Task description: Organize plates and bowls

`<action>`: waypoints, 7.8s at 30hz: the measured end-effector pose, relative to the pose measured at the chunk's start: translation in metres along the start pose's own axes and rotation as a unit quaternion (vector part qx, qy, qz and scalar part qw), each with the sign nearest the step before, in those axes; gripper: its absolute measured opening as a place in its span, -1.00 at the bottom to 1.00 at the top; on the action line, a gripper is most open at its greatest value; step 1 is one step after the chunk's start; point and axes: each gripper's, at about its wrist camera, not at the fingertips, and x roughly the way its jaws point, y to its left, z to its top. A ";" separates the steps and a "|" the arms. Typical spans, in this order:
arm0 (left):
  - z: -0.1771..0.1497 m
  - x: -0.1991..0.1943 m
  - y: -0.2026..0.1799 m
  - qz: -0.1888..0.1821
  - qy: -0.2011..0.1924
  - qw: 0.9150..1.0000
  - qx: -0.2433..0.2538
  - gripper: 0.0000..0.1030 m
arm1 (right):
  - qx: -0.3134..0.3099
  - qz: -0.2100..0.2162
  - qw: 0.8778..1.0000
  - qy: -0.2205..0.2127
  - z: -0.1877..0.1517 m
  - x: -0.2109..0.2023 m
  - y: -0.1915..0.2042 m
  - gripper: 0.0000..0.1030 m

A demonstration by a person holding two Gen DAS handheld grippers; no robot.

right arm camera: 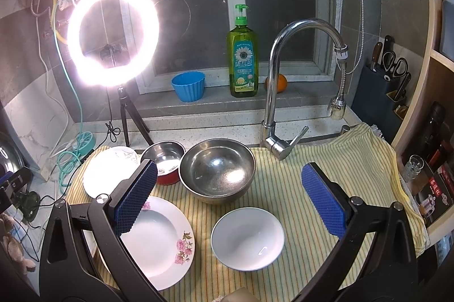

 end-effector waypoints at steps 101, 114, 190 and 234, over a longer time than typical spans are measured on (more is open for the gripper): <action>-0.050 0.132 0.011 -0.132 0.252 0.958 0.037 -0.41 | 0.055 0.177 0.944 0.273 -0.119 0.073 0.006 -0.19; -0.054 0.168 0.012 -0.146 0.294 0.944 0.037 -0.48 | 0.066 0.188 0.930 0.308 -0.132 0.090 0.018 -0.59; -0.106 0.136 -0.015 -0.129 0.331 0.934 0.041 -0.60 | 0.076 0.217 0.901 0.367 -0.154 0.115 -0.007 -0.65; -0.082 0.095 0.025 -0.110 0.272 0.956 -0.012 -0.30 | -0.058 0.195 0.939 0.278 -0.110 0.086 0.045 0.19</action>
